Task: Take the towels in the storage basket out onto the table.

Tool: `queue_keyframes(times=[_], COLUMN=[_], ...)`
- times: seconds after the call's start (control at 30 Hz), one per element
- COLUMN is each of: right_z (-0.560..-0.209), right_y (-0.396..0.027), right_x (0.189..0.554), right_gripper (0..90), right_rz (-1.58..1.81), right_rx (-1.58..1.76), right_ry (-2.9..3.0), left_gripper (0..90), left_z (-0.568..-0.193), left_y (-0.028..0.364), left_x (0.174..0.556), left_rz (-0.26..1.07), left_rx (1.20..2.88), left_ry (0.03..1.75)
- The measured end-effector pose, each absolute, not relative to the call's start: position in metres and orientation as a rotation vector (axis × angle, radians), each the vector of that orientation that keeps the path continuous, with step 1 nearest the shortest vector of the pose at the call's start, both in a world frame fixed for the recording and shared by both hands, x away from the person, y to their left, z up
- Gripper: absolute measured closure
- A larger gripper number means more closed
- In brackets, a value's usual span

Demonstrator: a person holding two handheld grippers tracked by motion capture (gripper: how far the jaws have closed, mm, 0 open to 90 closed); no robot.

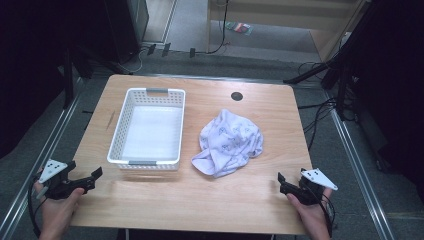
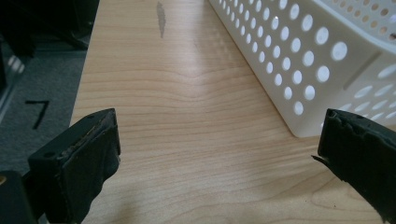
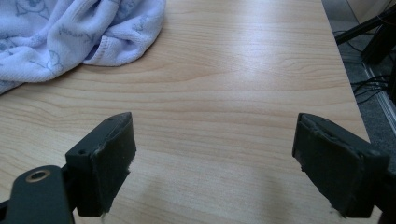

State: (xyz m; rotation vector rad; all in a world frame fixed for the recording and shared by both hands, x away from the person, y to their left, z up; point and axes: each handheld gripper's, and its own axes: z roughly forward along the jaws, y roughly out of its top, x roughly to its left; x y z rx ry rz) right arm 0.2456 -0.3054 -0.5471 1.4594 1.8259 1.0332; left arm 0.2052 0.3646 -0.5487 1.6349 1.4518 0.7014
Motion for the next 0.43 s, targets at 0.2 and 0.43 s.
queue_keyframes(times=[0.2,0.43], right_z=[-0.5471,-0.547], right_y=[-0.3059,-0.3061], right_x=[0.2454,0.2458], right_gripper=[13.3,13.3], right_rz=[1.039,1.036], right_rx=[1.453,1.461], right_ry=[1.827,1.828], left_gripper=[0.1,0.2], left_z=[-0.5505,-0.5506], left_y=[0.3645,0.3648], left_x=[0.2068,0.2066], left_rz=[0.69,0.669], left_rx=[1.63,1.631], left_ry=[1.465,1.441])
